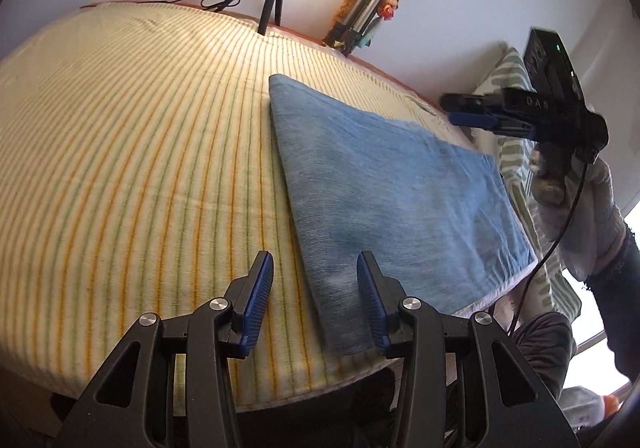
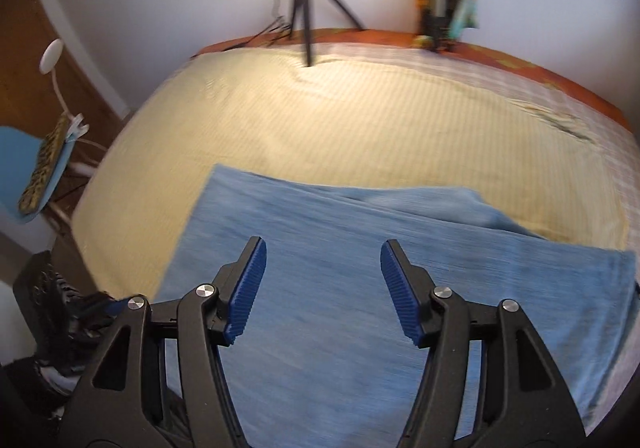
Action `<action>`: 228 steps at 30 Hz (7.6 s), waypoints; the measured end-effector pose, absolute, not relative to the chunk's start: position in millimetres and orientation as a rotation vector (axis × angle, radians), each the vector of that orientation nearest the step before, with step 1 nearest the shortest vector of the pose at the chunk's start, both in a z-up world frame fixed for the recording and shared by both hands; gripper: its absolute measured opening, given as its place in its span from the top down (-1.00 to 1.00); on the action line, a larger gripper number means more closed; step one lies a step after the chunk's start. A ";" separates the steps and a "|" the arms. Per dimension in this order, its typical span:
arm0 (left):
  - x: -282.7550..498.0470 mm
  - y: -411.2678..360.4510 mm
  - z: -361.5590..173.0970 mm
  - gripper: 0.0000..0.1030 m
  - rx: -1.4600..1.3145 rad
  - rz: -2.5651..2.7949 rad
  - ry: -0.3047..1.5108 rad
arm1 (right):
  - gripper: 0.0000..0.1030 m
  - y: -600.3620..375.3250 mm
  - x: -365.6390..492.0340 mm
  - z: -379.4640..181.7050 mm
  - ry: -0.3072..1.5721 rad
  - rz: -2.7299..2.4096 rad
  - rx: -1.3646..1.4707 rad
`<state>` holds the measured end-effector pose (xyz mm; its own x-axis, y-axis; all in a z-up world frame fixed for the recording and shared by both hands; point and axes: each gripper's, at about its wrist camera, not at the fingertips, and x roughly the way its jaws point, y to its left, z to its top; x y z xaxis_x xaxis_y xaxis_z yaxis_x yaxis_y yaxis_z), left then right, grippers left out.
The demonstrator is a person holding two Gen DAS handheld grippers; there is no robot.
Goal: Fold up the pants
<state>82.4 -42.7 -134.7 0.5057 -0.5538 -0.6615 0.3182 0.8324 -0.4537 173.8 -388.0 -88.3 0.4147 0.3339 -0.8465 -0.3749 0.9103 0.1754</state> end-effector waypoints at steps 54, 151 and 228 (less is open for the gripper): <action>73.7 -78.2 -120.5 0.60 -0.376 -0.587 0.805 | 0.23 -238.7 220.1 -143.2 1.409 0.487 -0.170; 189.4 -248.7 -109.7 0.03 0.073 -0.825 0.802 | 0.90 -647.0 109.9 -113.4 1.006 0.189 0.367; 241.8 -331.4 -140.7 0.44 -0.151 -0.854 1.022 | 0.46 -698.1 128.4 -137.3 0.956 0.183 0.252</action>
